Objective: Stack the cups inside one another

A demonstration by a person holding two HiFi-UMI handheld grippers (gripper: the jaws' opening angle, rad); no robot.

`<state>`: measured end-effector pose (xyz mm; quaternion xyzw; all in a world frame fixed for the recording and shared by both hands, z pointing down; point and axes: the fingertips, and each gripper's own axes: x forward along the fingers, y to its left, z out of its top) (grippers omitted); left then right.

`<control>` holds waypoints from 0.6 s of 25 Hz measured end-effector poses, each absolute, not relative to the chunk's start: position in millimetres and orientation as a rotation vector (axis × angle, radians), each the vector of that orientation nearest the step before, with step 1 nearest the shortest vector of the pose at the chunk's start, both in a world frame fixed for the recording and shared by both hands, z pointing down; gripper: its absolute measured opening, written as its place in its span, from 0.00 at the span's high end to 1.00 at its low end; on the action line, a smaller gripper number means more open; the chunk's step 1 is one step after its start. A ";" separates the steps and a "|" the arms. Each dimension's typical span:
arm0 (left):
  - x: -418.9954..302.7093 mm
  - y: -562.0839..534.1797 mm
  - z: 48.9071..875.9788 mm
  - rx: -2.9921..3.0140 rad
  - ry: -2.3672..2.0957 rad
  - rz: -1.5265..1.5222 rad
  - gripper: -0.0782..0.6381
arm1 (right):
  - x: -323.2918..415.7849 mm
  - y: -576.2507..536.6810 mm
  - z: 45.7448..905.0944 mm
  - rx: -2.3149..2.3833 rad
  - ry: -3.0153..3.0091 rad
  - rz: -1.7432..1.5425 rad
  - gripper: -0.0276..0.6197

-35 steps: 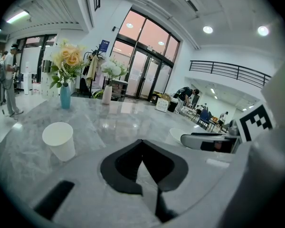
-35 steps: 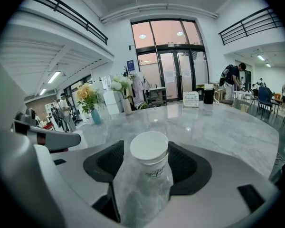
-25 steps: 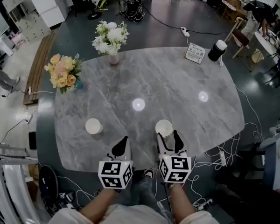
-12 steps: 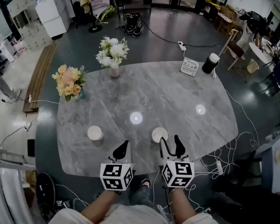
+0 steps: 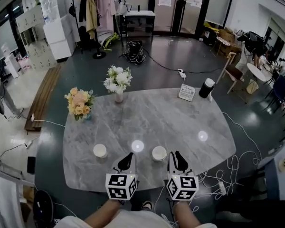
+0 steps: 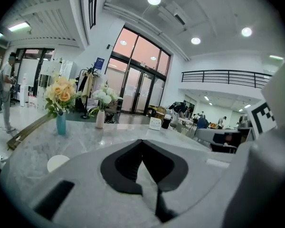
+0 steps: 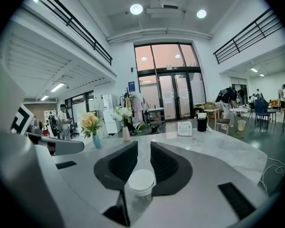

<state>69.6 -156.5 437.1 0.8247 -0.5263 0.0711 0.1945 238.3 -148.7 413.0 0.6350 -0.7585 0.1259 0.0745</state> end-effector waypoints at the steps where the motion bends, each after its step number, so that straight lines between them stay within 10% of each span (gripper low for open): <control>1: 70.1 -155.7 432.2 2.321 -1.480 0.190 0.90 | 240.3 -146.5 408.4 1.917 -2.275 0.365 0.85; 15: 79.8 -142.3 399.6 2.395 -1.508 0.153 0.90 | 259.3 -123.4 385.9 1.978 -2.259 0.327 0.93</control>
